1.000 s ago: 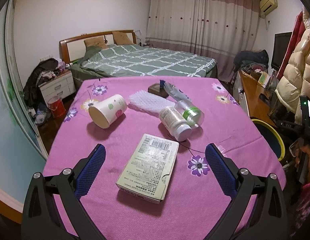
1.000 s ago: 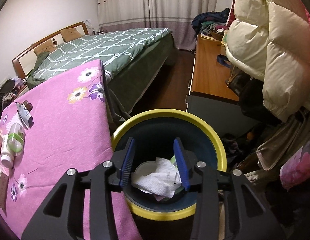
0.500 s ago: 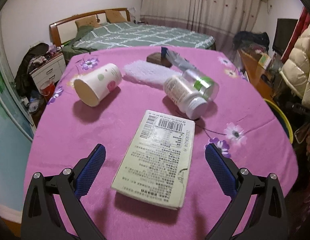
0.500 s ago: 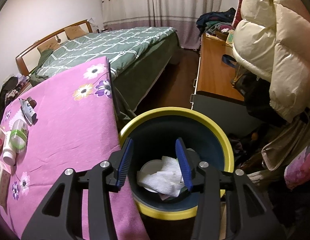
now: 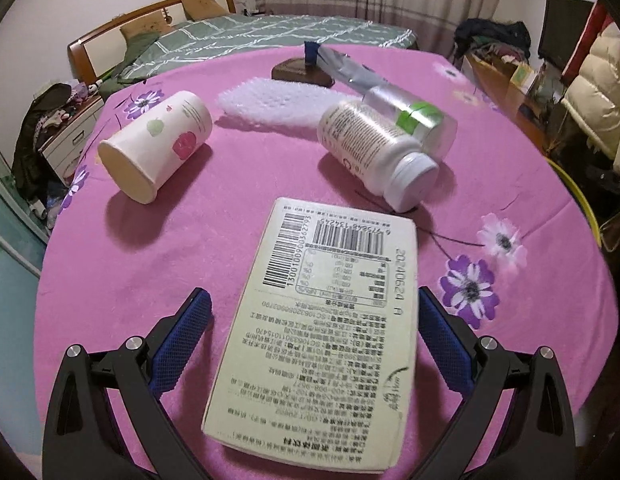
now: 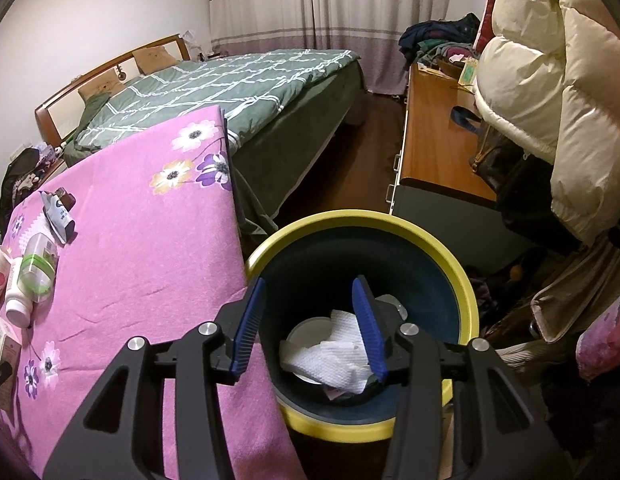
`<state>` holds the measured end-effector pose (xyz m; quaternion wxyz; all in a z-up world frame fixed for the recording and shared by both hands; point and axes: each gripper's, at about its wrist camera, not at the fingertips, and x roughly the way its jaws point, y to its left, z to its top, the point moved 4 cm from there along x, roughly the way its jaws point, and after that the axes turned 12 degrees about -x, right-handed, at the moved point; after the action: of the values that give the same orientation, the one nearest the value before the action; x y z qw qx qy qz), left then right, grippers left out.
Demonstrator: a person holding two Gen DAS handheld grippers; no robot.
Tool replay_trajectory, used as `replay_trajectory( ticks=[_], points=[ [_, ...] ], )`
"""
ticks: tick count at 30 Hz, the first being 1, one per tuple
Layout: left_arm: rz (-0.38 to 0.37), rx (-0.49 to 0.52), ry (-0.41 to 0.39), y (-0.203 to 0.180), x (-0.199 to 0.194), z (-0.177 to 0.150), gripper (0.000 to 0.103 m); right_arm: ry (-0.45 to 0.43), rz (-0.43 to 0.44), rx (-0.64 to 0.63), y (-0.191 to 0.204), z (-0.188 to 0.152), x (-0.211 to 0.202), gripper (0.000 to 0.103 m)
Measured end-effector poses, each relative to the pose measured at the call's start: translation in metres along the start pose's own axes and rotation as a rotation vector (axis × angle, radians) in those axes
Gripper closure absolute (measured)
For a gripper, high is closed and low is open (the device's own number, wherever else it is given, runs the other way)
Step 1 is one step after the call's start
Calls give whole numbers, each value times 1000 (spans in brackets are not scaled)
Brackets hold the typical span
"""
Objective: Collect trash
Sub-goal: 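Reach the left tool to the white barcode box and grasp it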
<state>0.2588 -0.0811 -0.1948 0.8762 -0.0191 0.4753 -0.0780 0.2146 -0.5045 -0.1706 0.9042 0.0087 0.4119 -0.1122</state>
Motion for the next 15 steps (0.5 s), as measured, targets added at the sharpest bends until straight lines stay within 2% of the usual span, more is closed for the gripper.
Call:
replay_trajectory(
  ticks=[2,4,6,8,15],
  points=[
    [-2,-6,8,0,3,2,5,1,2,-2,1,-1,1,59],
    [-10,-14,14,1,4,2,10,2,7,-3,2,-1,1,59],
    [-14,-17,19,2,5,5,24,3,13,-3,2,-2,2,59],
    [-23,-15,22,0,3,7,30,3,17,-3,1,-3,2,59],
    [-66,6,1,-20,-13,8,30,-3,32,10,-2,-14,-6,59]
  ],
)
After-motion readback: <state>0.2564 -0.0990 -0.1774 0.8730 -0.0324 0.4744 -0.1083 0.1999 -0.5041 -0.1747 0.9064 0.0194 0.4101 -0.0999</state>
